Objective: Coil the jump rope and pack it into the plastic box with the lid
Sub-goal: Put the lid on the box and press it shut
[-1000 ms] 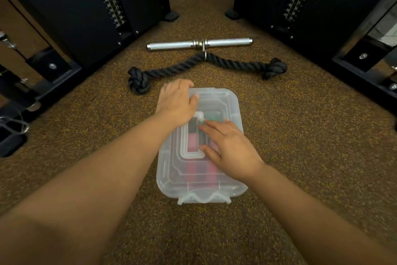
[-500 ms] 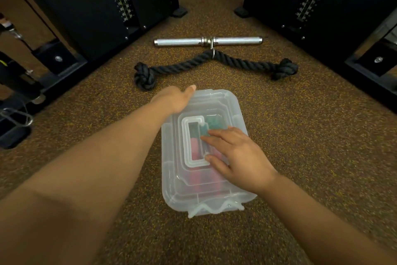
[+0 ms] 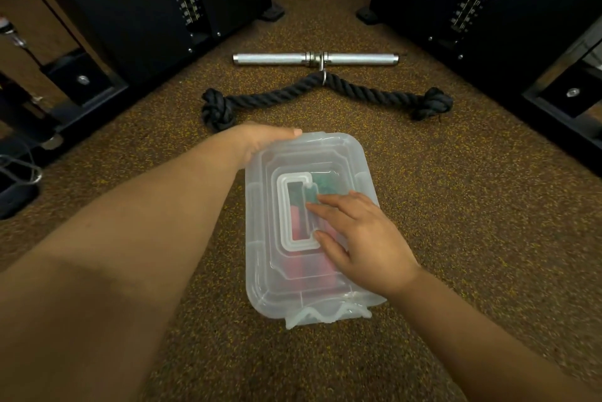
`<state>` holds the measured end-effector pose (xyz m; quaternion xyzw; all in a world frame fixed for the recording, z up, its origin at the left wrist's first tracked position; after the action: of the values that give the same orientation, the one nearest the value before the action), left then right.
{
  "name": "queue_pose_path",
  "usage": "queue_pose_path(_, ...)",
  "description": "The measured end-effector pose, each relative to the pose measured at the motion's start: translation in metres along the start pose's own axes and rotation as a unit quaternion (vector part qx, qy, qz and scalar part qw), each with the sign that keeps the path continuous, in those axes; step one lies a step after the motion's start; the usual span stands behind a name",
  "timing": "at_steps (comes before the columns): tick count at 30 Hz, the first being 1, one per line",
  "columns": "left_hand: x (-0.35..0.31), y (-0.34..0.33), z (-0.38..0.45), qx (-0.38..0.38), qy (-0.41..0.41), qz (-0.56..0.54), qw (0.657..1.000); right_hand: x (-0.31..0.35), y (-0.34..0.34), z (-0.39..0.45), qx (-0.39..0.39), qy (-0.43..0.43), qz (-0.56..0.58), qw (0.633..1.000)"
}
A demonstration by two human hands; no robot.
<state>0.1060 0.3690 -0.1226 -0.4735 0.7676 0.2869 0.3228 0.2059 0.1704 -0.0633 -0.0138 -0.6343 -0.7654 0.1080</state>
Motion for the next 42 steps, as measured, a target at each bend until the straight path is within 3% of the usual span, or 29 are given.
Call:
queue_pose_path(4, -0.010, 0.000, -0.012, -0.019, -0.081, -0.005, 0.997, 0.000, 0.001, 0.000, -0.003, 0.000, 0.002, 1.000)
queue_pose_path(10, -0.019, -0.011, -0.018, 0.007, -0.178, 0.102, 0.979, 0.001, 0.001, -0.001, 0.000, -0.004, -0.001, 1.000)
queue_pose_path(15, -0.024, -0.011, -0.020, -0.041, -0.236, 0.100, 0.966, 0.002, 0.001, -0.001, 0.003, -0.004, -0.005, 1.000)
queue_pose_path(27, -0.023, -0.010, -0.036, -0.129, -0.276, 0.186, 0.934, -0.002, 0.000, -0.001, -0.002, -0.018, -0.006, 1.000)
queue_pose_path(30, -0.009, -0.016, -0.065, -0.157, -0.267, 0.272, 0.911, -0.010, 0.004, -0.007, -0.006, -0.067, -0.026, 0.997)
queue_pose_path(32, 0.013, -0.019, -0.090, -0.165, -0.249, 0.267, 0.916, -0.017, 0.002, -0.015, 0.001, -0.119, -0.026, 0.993)
queue_pose_path(37, 0.075, -0.018, -0.155, -0.172, -0.214, 0.138, 0.951, -0.038, -0.005, -0.041, 0.027, -0.286, 0.127, 0.949)
queue_pose_path(42, 0.106, -0.013, -0.186, -0.169, -0.193, 0.045, 0.966, -0.035, -0.002, -0.061, 0.050, -0.343, 0.190, 0.919)
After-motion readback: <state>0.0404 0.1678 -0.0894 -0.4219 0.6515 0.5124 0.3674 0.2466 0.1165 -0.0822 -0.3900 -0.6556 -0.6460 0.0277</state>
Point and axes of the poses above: each hand's wrist, its own z-axis towards the middle knuckle, its own y-axis out of the back of the hand, x = y × z, the point moved 9 cm from there along z, towards the middle knuckle, and after that the axes turned 15 degrees about -z, right-handed, at the moved point
